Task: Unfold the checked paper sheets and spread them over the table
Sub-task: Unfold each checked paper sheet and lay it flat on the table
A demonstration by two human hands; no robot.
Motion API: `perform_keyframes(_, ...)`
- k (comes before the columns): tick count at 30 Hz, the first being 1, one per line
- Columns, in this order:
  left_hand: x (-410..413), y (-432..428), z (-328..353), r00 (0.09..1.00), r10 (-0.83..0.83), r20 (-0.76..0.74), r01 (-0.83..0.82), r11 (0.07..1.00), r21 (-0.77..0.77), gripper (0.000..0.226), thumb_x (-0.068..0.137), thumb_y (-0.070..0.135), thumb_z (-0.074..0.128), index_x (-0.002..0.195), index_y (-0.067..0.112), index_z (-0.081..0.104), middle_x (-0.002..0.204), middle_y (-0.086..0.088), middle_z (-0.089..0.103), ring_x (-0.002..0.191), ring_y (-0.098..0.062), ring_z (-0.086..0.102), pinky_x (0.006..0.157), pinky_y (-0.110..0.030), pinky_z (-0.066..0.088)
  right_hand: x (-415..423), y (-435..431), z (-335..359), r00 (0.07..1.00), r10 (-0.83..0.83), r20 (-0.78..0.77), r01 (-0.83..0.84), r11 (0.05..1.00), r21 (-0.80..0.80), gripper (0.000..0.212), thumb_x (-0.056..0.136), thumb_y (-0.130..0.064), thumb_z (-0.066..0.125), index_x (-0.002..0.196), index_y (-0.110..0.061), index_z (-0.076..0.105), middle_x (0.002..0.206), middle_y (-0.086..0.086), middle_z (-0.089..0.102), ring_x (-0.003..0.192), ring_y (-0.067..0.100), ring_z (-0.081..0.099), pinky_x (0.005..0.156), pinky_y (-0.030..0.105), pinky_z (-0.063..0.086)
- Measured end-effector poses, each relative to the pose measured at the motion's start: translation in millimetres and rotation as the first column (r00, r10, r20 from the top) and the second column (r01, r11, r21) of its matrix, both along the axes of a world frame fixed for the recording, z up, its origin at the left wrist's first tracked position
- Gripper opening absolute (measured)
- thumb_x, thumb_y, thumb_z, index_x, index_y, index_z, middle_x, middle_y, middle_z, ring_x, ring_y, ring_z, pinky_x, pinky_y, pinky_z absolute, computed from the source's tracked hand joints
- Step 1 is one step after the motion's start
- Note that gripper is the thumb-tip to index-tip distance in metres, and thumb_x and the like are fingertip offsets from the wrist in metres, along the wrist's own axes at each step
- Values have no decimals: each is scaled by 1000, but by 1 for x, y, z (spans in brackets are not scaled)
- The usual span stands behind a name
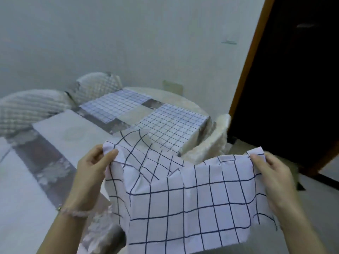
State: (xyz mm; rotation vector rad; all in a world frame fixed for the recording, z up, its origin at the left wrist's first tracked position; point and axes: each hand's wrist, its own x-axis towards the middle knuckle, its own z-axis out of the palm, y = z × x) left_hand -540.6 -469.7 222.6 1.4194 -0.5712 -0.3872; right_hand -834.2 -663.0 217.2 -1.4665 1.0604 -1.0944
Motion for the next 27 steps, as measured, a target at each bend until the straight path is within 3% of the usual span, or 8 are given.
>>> perform_keyframes(4, 38, 24, -11, 961, 271, -52, -268, 962, 52, 6, 86, 14, 62, 89, 15, 68, 76, 4, 71, 77, -16, 65, 69, -27, 52, 75, -57, 4, 966, 259, 25, -259, 965, 23, 14, 91, -17, 58, 94, -11, 69, 83, 0, 73, 71, 2, 66, 58, 12, 52)
perform_keyframes(6, 52, 43, -21, 918, 385, -96, -379, 922, 75, 11, 86, 14, 62, 96, 13, 68, 75, 5, 73, 71, -12, 67, 59, -23, 54, 115, -72, 1, 929, 368, 35, -369, 928, 46, 13, 91, -17, 58, 95, -11, 69, 84, -1, 71, 72, 1, 66, 57, 9, 50)
perform_keyframes(11, 70, 81, -42, 807, 577, -126, -561, 816, 143, 11, 89, 11, 58, 98, 7, 63, 77, 0, 67, 55, -1, 63, 44, -11, 46, 206, -86, -19, 813, 582, 30, -580, 804, 131, 13, 91, -15, 58, 94, -6, 67, 81, 0, 72, 73, 7, 68, 61, 18, 55)
perform_keyframes(16, 102, 99, -68, 708, 694, -134, -665, 718, 206, 11, 90, 8, 56, 92, 15, 63, 60, 16, 70, 51, 4, 62, 42, -9, 46, 287, -92, -50, 725, 689, 0, -668, 703, 245, 14, 90, -20, 59, 90, -11, 69, 93, 12, 73, 87, 26, 68, 80, 41, 55)
perform_keyframes(18, 119, 108, -84, 669, 727, -156, -688, 685, 241, 15, 89, 7, 57, 85, 22, 59, 61, 20, 70, 60, 1, 64, 48, -12, 50, 316, -93, -67, 695, 717, -49, -678, 677, 286, 17, 91, -22, 59, 90, -7, 68, 94, 15, 72, 87, 28, 68, 80, 43, 56)
perform_keyframes(21, 143, 120, -110, 638, 744, -200, -669, 664, 334, 22, 87, 13, 62, 109, 7, 63, 102, -10, 71, 86, -23, 64, 70, -30, 53, 357, -94, -94, 658, 741, -132, -678, 660, 323, 31, 90, -24, 59, 91, 7, 62, 94, 27, 68, 89, 40, 66, 83, 49, 53)
perform_keyframes(22, 151, 126, -118, 620, 752, -222, -667, 655, 357, 25, 87, 13, 62, 111, 4, 62, 104, -14, 68, 86, -26, 64, 72, -34, 52, 371, -95, -104, 642, 749, -161, -679, 654, 335, 34, 90, -24, 59, 90, 10, 59, 89, 28, 66, 83, 41, 65, 81, 47, 53)
perform_keyframes(27, 180, 154, -159, 544, 795, -268, -640, 599, 481, 45, 81, 23, 69, 120, 4, 55, 115, -13, 64, 104, -29, 61, 96, -44, 47, 427, -87, -145, 568, 785, -246, -669, 615, 418, 27, 91, -21, 58, 86, 5, 60, 80, 15, 64, 76, 26, 60, 72, 33, 49)
